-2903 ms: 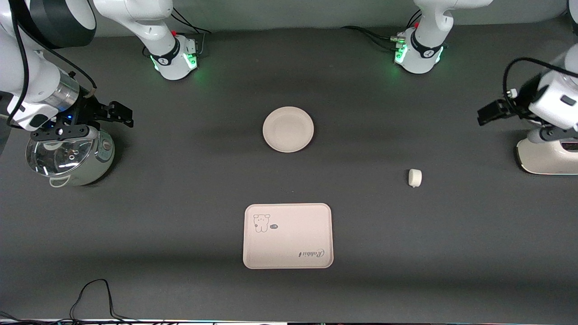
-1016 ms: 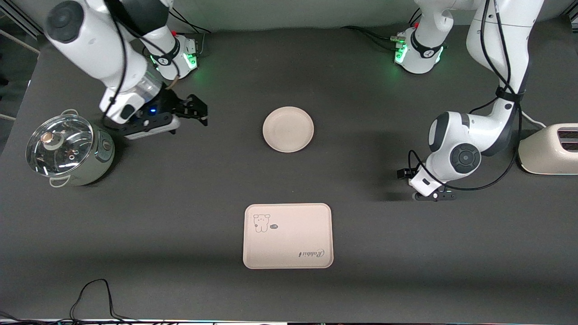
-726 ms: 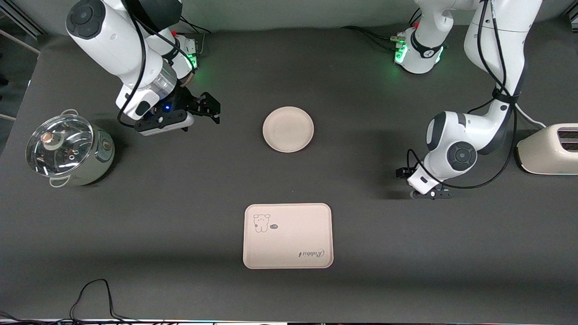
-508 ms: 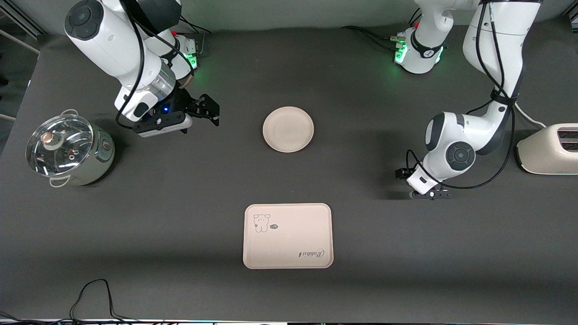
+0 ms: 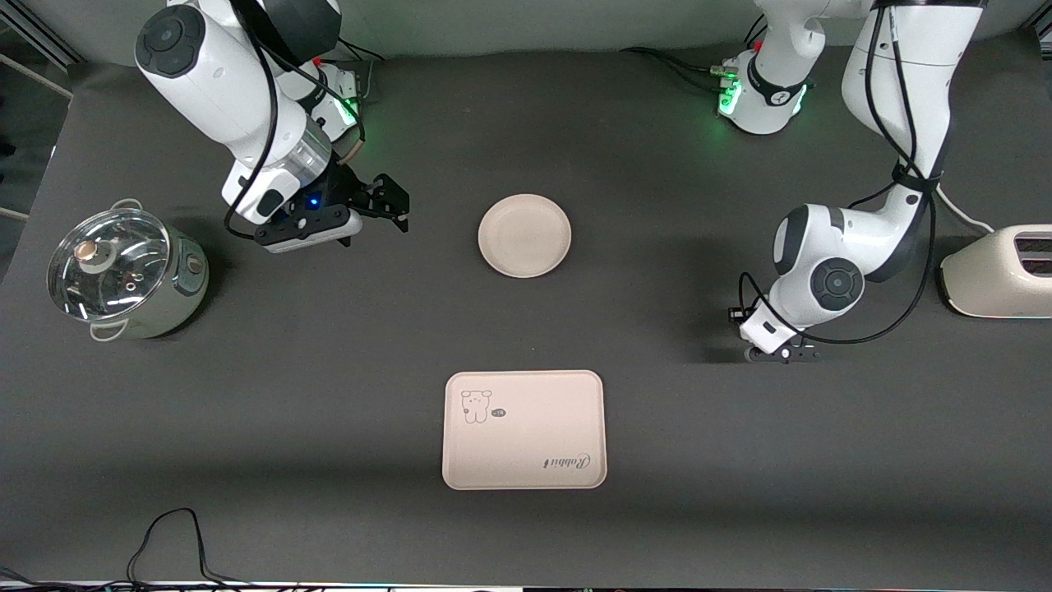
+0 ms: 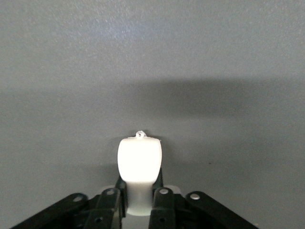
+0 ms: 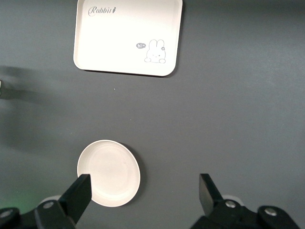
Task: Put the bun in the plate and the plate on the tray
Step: 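Lower the left gripper onto the white bun and close it, then carry the bun with the left gripper over the white plate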
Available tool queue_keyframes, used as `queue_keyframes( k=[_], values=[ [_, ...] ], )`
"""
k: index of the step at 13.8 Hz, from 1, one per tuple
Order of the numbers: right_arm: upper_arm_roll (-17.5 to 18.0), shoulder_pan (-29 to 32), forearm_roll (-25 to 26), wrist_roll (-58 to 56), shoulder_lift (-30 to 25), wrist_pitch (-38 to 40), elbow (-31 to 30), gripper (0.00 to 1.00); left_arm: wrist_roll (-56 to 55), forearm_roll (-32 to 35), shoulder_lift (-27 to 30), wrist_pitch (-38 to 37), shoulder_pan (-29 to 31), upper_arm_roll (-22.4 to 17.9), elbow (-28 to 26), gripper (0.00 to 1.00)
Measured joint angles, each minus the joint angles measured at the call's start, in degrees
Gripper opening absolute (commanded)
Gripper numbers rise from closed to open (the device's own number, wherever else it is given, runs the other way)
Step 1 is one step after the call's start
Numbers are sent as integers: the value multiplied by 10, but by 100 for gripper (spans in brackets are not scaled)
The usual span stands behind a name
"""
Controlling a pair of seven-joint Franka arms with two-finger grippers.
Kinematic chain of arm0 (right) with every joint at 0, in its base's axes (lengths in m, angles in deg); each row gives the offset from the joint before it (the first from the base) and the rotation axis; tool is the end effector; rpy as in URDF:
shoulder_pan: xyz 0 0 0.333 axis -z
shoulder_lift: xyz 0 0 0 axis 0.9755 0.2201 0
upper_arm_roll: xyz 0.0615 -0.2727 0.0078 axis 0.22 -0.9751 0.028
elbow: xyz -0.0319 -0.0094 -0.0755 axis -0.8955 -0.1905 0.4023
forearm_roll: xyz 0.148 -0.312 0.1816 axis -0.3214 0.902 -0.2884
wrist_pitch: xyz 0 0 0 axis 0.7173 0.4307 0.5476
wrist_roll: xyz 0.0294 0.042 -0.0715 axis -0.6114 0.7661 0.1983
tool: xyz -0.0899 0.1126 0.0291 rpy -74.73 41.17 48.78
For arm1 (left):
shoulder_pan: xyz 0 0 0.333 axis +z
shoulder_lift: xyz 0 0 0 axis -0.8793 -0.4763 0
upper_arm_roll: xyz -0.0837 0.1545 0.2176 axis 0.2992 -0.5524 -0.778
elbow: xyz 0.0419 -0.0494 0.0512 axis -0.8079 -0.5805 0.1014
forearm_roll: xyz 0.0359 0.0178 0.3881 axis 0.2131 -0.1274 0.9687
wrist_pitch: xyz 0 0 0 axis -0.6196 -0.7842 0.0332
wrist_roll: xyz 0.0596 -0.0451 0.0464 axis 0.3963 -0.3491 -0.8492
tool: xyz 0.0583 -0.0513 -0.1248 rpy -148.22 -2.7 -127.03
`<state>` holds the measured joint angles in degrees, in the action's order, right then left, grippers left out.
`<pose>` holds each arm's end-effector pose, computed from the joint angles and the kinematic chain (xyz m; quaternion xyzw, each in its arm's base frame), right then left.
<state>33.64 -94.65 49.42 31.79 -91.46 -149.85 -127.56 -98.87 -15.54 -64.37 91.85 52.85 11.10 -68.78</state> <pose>0.4933 0.2741 0.4457 -0.9933 -0.0475 -0.0344 0.0996 0.5340 -0.0998 0.1227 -0.9975 0.0062 0.0690 0.0106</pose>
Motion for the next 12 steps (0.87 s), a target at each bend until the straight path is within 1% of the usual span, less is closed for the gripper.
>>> queue_keyframes(
  k=[1, 2, 5, 8, 10, 12],
  values=[
    [0, 0, 0, 0, 1, -1, 0, 100, 0, 0, 3, -7, 0, 0, 7, 0],
    [0, 0, 0, 0, 3, -1, 0, 100, 0, 0, 11, -33, 0, 0, 21, 0],
    [0, -2, 0, 0, 7, -4, 0, 100, -1, -1, 50, -152, 0, -1, 82, 0],
    [1, -5, 0, 0, 9, -7, 0, 100, -5, -2, 96, -291, 0, 1, 161, 0],
    [-1, -5, 0, 0, 9, -7, 0, 100, -21, -5, 114, -373, -1, 14, 219, 0],
    [-1, -5, 0, 0, 9, -7, 0, 100, -62, -6, 120, -427, -3, 46, 273, 0]
  ],
)
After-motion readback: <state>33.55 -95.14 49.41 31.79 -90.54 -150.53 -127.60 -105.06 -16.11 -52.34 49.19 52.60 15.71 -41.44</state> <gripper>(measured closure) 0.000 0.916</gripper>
